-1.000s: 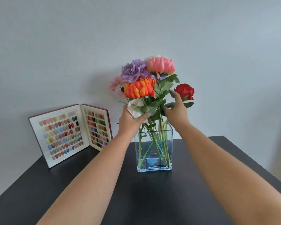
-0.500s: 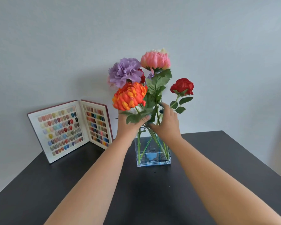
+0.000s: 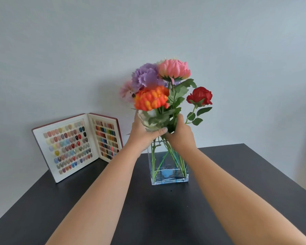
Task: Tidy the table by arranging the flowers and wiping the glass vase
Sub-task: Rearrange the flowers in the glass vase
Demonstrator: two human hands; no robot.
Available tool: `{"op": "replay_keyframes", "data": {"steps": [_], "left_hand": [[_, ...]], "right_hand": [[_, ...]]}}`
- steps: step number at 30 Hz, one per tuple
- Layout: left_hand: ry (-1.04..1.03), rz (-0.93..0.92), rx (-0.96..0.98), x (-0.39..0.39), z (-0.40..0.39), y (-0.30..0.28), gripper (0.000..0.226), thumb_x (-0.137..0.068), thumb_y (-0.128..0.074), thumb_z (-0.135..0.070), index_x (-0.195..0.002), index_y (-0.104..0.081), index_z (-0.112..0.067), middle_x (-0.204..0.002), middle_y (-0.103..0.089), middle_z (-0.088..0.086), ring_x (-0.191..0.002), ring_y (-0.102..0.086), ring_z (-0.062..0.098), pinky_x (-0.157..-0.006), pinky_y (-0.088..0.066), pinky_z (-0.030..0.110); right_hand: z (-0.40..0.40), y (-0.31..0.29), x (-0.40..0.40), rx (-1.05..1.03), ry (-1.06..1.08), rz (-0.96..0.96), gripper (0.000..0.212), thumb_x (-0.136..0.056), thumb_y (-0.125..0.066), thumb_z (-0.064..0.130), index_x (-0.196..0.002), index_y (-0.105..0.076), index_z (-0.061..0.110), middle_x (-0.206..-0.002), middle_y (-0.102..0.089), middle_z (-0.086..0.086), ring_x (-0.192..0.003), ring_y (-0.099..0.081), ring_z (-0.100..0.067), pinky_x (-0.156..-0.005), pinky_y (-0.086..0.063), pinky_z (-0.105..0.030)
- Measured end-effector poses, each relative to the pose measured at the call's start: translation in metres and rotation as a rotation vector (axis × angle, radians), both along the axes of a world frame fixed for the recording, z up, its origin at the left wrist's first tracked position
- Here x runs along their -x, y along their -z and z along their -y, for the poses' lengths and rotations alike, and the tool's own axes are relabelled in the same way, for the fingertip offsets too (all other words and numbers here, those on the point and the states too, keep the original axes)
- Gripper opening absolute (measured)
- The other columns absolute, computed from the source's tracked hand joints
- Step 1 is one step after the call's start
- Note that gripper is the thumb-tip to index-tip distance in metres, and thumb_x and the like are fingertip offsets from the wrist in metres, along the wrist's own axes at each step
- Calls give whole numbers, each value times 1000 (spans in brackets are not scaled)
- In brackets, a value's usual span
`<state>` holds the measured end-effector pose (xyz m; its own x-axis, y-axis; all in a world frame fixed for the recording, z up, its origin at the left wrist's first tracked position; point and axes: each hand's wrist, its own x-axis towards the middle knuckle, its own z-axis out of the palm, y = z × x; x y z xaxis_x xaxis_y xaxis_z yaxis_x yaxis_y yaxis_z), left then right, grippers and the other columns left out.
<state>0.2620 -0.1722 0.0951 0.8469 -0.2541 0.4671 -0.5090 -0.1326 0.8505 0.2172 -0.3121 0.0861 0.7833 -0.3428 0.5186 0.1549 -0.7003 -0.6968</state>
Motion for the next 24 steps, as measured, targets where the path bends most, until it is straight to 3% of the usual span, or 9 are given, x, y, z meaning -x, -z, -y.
{"op": "replay_keyframes", "data": {"steps": [3,5,7,11,15,20,24], "left_hand": [[-54,-89,-65,-5,-6,5,117,-56,-91,-38,-149,-20,-31,-136,-54,-6,-120,-56,15,-106,-43,39],[-102,-110,-82,-8,-6,8,121,-57,-90,-39,-152,-16,-29,-137,-56,-2,-119,-58,17,-106,-42,38],[-157,-75,-87,-8,-4,8,110,-65,-89,-31,-151,-21,-26,-136,-57,0,-116,-59,18,-101,-43,33],[-255,-13,-53,-7,0,5,91,-71,-85,-29,-145,-34,-24,-132,-58,1,-111,-58,18,-89,-43,27],[-281,12,-32,-5,8,0,81,-72,-84,-28,-140,-40,-23,-120,-60,-1,-103,-59,18,-85,-47,29],[-307,57,-27,-5,9,-9,69,-75,-82,-27,-134,-47,-19,-112,-59,-5,-100,-57,16,-82,-44,27],[-301,77,-152,-5,5,-3,61,-78,-79,-30,-131,-51,-18,-119,-65,2,-101,-57,16,-80,-42,27]], "right_hand": [[15,-6,1,-76,-23,-19,42,-82,-61,9,-114,-35,14,-64,-54,-2,-60,-56,-28,-50,-46,-33],[26,-10,2,-120,-41,-21,38,-82,-60,6,-111,-35,12,-64,-53,-4,-56,-53,-24,-46,-40,-28],[36,-14,1,-155,-31,-20,42,-84,-61,6,-117,-36,12,-72,-57,-4,-61,-53,-22,-47,-39,-27],[49,-18,-6,-230,3,-4,51,-86,-62,8,-130,-37,14,-94,-59,-4,-81,-52,-24,-67,-39,-29],[40,-19,-13,-114,-1,-98,42,-86,-60,7,-124,-43,10,-93,-60,-7,-78,-52,-25,-62,-38,-27],[30,-26,-26,-41,-14,-152,49,-84,-62,8,-130,-49,16,-98,-66,-9,-78,-56,-24,-62,-40,-26],[32,-22,-26,4,34,-198,45,-82,-64,22,-123,-50,7,-107,-63,-15,-98,-60,-35,-72,-45,-33]]}}
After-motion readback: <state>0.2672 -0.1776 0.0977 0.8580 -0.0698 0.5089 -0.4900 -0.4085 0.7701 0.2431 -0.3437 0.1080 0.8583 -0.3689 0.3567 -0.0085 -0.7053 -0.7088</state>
